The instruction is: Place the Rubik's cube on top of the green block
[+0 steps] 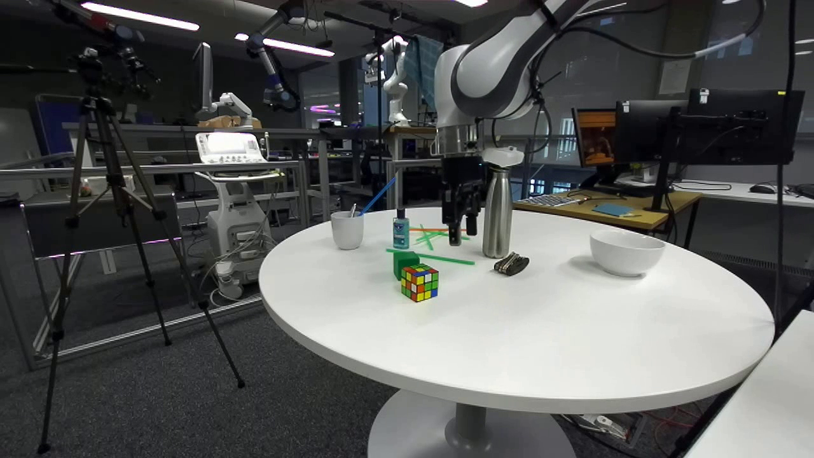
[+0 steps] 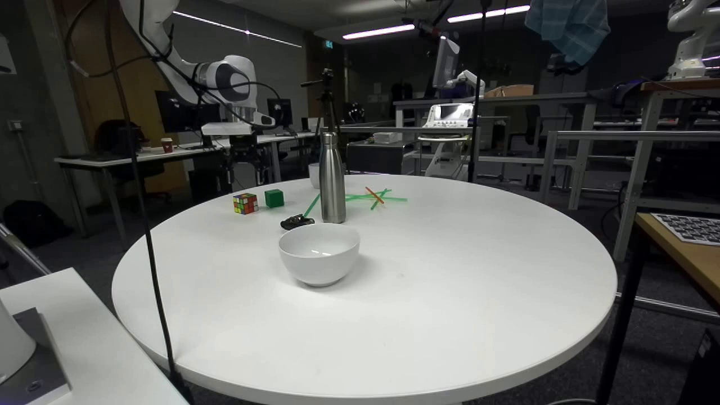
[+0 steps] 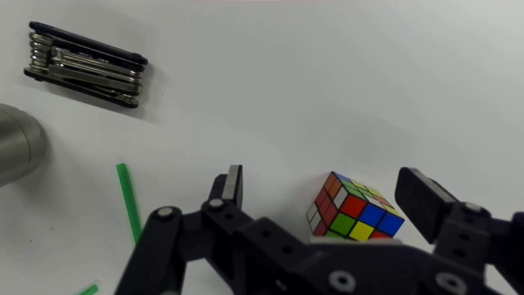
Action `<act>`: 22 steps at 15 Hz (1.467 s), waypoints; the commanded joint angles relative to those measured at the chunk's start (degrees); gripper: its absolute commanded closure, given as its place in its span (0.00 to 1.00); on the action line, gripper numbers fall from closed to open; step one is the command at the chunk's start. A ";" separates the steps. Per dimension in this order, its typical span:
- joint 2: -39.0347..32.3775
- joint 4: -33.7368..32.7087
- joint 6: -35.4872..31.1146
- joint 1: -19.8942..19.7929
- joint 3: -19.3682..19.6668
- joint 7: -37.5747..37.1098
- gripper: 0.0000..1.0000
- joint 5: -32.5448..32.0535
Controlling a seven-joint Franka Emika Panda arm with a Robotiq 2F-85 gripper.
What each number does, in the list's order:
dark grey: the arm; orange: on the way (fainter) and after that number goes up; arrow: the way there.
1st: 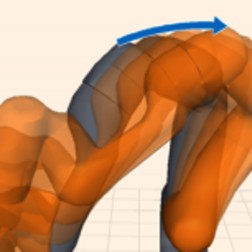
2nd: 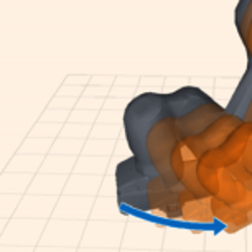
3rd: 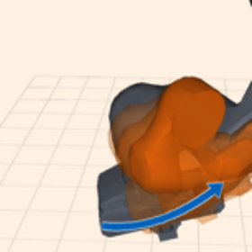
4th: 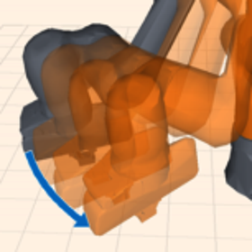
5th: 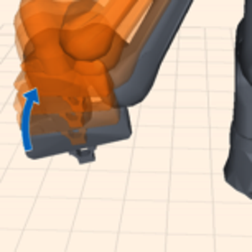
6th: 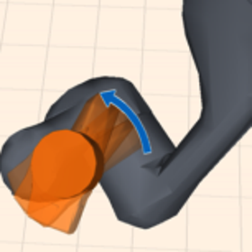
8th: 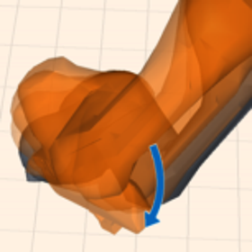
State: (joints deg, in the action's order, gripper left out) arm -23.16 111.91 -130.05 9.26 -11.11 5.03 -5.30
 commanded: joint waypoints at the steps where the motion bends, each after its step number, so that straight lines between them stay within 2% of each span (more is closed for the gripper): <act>1: -1.37 -3.56 0.57 2.79 1.85 -7.69 0.00 -0.48; 7: -1.57 -4.84 0.72 6.87 4.14 -21.43 0.00 -3.02; 11: -2.06 -5.12 1.01 9.00 4.63 -27.04 0.00 -3.62; 15: -2.78 -5.50 1.02 10.39 4.55 -29.55 0.00 -3.59; 22: -5.23 -7.05 0.98 11.51 4.60 -29.64 0.00 -3.18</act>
State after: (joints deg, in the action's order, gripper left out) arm -26.51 107.61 -130.05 19.54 -7.44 -22.96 -7.69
